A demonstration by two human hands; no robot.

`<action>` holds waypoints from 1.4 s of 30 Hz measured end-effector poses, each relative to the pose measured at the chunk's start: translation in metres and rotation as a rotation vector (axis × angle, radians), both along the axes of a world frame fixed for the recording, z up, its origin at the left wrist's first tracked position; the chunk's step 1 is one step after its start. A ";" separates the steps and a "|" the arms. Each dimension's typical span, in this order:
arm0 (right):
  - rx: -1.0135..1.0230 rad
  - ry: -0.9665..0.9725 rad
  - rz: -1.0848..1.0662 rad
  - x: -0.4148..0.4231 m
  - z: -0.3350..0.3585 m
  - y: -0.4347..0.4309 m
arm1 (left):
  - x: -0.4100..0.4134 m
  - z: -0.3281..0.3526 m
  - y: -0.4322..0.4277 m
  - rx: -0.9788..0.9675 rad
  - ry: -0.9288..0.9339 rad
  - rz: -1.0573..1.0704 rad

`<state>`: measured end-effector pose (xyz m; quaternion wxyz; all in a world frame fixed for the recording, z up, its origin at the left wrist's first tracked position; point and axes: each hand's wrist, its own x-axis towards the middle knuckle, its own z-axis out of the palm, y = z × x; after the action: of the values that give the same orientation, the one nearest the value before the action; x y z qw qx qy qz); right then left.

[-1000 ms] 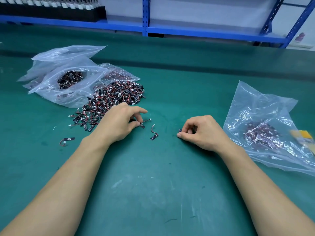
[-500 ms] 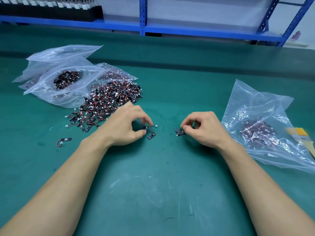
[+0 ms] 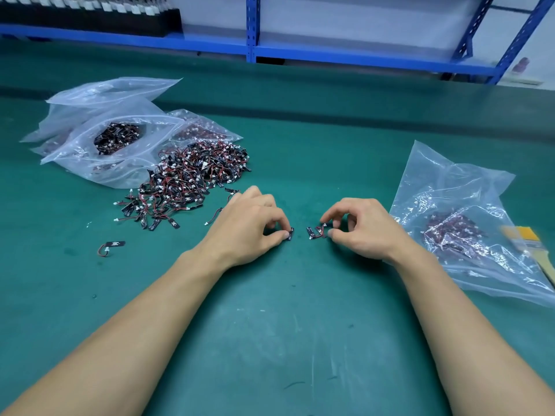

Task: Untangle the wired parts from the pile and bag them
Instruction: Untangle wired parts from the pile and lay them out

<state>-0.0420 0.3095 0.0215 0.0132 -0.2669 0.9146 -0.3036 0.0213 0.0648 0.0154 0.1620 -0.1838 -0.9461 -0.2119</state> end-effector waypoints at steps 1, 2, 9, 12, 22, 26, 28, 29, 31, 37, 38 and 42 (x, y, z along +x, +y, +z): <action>0.005 0.000 0.018 0.001 0.000 -0.001 | 0.000 0.000 0.003 -0.011 0.031 0.008; 0.008 0.002 0.035 0.001 0.001 -0.002 | -0.001 -0.001 0.006 -0.026 0.052 0.004; 0.066 0.012 0.110 0.002 0.002 -0.005 | 0.000 -0.005 0.012 -0.160 -0.037 -0.113; 0.061 0.009 0.086 0.001 0.001 -0.002 | 0.000 -0.006 0.009 -0.162 -0.023 -0.098; 0.012 -0.018 0.066 -0.002 -0.002 0.002 | 0.000 -0.007 0.015 -0.155 -0.036 -0.175; 0.013 -0.020 0.060 -0.002 -0.003 0.002 | 0.000 -0.008 0.015 -0.194 -0.077 -0.222; 0.010 -0.026 0.034 -0.003 -0.003 0.005 | 0.000 -0.007 0.014 -0.189 -0.070 -0.208; 0.007 -0.030 0.026 -0.004 -0.003 0.006 | 0.000 -0.007 0.013 -0.192 -0.065 -0.199; 0.005 -0.032 0.021 -0.005 -0.004 0.008 | 0.000 -0.006 0.011 -0.189 -0.053 -0.187; -0.021 -0.031 0.053 -0.005 -0.005 0.011 | 0.004 -0.003 0.009 -0.125 -0.058 -0.199; -0.038 -0.033 0.052 -0.005 -0.005 0.010 | 0.004 -0.002 0.007 -0.098 -0.053 -0.196; -0.098 0.033 -0.041 -0.008 -0.006 0.011 | 0.000 0.007 -0.016 0.012 0.034 -0.003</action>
<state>-0.0503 0.3202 0.0158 -0.0211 -0.2532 0.9040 -0.3438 0.0216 0.0486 0.0228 0.1788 -0.1875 -0.9417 -0.2148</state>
